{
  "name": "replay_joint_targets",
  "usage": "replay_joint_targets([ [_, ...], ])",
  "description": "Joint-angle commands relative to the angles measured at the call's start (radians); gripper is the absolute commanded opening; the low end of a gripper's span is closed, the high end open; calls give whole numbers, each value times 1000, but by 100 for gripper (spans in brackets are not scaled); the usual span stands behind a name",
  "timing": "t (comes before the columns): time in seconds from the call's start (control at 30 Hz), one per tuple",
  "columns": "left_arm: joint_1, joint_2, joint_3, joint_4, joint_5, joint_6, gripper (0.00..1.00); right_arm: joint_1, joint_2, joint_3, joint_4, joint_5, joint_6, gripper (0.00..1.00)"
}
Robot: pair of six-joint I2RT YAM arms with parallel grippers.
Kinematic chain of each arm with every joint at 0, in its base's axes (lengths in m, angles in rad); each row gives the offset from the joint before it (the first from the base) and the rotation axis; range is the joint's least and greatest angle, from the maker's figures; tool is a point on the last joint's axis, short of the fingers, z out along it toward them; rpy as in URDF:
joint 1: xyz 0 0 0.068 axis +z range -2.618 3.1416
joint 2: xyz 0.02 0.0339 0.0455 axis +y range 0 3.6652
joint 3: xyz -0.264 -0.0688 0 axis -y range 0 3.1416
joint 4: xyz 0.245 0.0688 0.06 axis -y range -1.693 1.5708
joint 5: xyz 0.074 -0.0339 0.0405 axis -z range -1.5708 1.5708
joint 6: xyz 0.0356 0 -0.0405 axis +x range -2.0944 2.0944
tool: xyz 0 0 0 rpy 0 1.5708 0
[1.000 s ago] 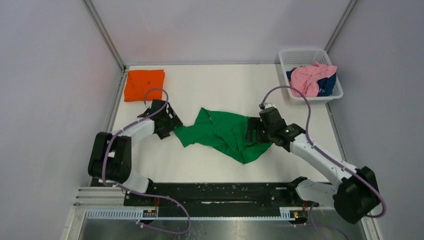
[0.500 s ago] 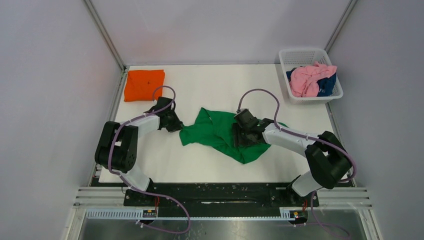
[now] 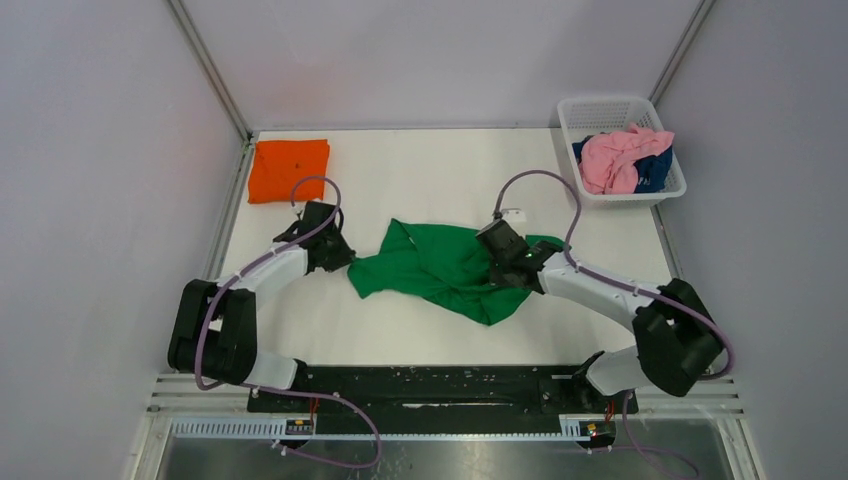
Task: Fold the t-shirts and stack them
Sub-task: Flatten out the tshirt
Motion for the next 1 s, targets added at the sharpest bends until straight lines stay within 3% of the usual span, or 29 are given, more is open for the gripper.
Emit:
replay_joint_targets([
  [0.0,0,-109,12,-31,-84,12,0,5,-130,-30,14,154,9,0],
  [0.23,-9,-409,107,-127,-115,37,0,5,-460,-9,12,338,-81,0],
  [0.37,-21,-626,194,-149,-110,59,0,5,-652,77,17,367,-167,0],
  [0.5,-27,-795,310,-104,-22,120,0,5,-782,201,55,242,-292,0],
  [0.67,-28,-910,528,-107,6,175,0,5,-835,432,-34,157,-374,0],
  [0.97,-27,-945,886,-148,65,257,0,5,-889,757,-185,-49,-354,0],
])
